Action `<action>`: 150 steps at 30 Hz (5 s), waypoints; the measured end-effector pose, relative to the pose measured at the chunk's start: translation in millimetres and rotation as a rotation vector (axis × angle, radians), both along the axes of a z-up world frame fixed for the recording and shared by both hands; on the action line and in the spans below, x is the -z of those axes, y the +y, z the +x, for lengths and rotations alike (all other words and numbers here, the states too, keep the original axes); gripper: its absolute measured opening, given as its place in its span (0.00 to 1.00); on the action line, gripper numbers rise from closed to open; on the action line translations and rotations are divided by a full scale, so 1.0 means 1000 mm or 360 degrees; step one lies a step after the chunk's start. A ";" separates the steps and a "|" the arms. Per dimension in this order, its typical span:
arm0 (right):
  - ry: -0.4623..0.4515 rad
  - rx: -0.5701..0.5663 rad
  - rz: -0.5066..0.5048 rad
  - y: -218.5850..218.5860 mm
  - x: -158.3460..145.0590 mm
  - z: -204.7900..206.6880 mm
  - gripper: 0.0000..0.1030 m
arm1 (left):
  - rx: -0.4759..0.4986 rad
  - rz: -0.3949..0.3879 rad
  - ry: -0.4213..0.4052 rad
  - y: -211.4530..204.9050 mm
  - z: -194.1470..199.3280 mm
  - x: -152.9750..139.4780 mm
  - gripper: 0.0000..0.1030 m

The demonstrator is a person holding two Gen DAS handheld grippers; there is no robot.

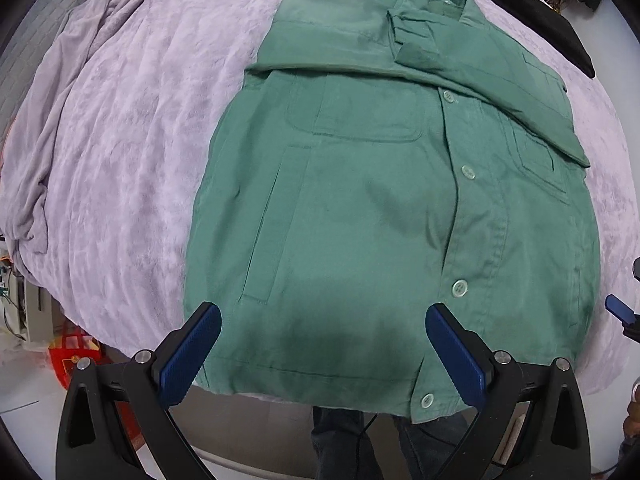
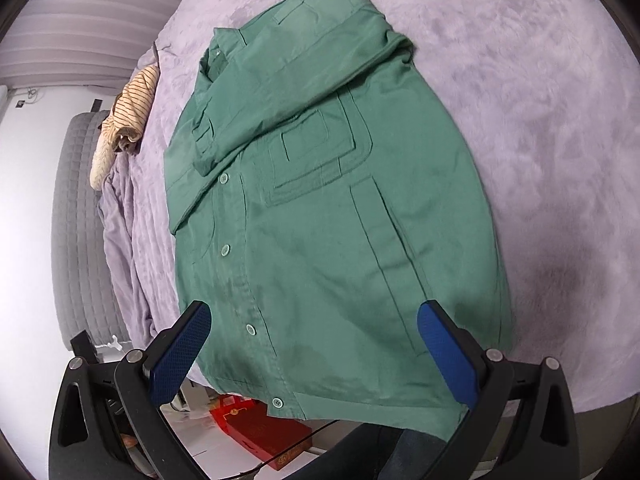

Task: Fold large clothes
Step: 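Move both grippers down to the green jacket's hem, then close both grippers on the jacket hem, then lift the hem with both grippers and fold it over toward the collar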

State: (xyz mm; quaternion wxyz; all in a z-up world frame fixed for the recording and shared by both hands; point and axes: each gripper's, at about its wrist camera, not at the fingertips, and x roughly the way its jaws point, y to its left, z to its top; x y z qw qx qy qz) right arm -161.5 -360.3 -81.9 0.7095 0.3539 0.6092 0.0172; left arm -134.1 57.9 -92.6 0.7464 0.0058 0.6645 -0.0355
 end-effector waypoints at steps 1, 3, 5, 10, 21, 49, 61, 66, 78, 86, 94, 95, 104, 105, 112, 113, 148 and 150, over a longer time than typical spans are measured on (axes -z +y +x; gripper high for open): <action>0.0009 0.0008 0.0008 0.006 0.003 -0.008 1.00 | -0.0001 0.0000 0.0010 0.005 -0.004 0.004 1.00; 0.0031 0.0015 0.0007 0.015 0.008 -0.020 1.00 | -0.0001 0.0004 0.0028 0.014 -0.012 0.011 1.00; 0.0059 0.0029 0.0010 0.022 0.013 -0.033 1.00 | -0.0003 0.0005 0.0040 0.023 -0.018 0.017 1.00; 0.0084 0.0106 0.0024 0.028 0.019 -0.057 1.00 | -0.0006 0.0018 0.0072 0.041 -0.029 0.029 1.00; 0.0145 0.0228 -0.0036 0.016 0.026 -0.094 1.00 | 0.0035 0.0000 0.0140 0.060 -0.040 0.054 1.00; -0.0104 0.0526 0.0396 -0.013 0.062 -0.118 1.00 | -0.0018 -0.0431 0.0225 0.089 -0.041 0.094 1.00; 0.0011 0.0552 0.0307 -0.005 0.081 -0.122 0.91 | -0.0014 -0.0379 0.0147 0.081 -0.064 0.085 0.66; 0.0000 0.0547 0.0316 -0.004 0.079 -0.122 0.11 | 0.0061 -0.0398 0.0098 0.079 -0.070 0.067 0.27; -0.0312 0.0360 0.0641 0.005 0.024 -0.065 0.10 | 0.0101 -0.0591 -0.0023 0.080 -0.025 -0.005 0.13; -0.0454 0.0268 0.0757 -0.007 -0.018 0.018 0.10 | -0.0015 -0.0622 -0.0234 0.074 0.067 -0.065 0.13; -0.0431 0.0227 0.0799 -0.034 -0.016 0.110 0.10 | -0.0125 -0.0422 -0.0328 0.044 0.149 -0.063 0.13; -0.0406 0.0247 0.0799 -0.037 -0.011 0.118 0.10 | -0.0122 -0.0406 -0.0325 0.043 0.156 -0.059 0.13; -0.0428 0.0305 0.0702 -0.055 -0.019 0.189 0.10 | -0.0124 -0.0404 -0.0375 0.041 0.234 -0.047 0.13; -0.0437 0.0330 0.0683 -0.058 -0.022 0.196 0.10 | -0.0119 -0.0396 -0.0385 0.040 0.246 -0.046 0.13; -0.0317 0.0459 0.0497 -0.073 0.004 0.250 0.10 | -0.0083 -0.0301 -0.0359 0.028 0.324 -0.020 0.13; -0.0296 0.0484 0.0468 -0.077 0.011 0.256 0.10 | -0.0082 -0.0287 -0.0355 0.027 0.331 -0.016 0.13; -0.0230 -0.0214 -0.0796 -0.056 -0.002 0.295 0.05 | 0.0030 -0.0002 -0.0346 0.006 0.364 0.058 0.07; -0.0116 -0.0192 -0.0810 -0.062 0.030 0.300 0.05 | 0.0026 0.0070 -0.0306 0.002 0.365 0.076 0.08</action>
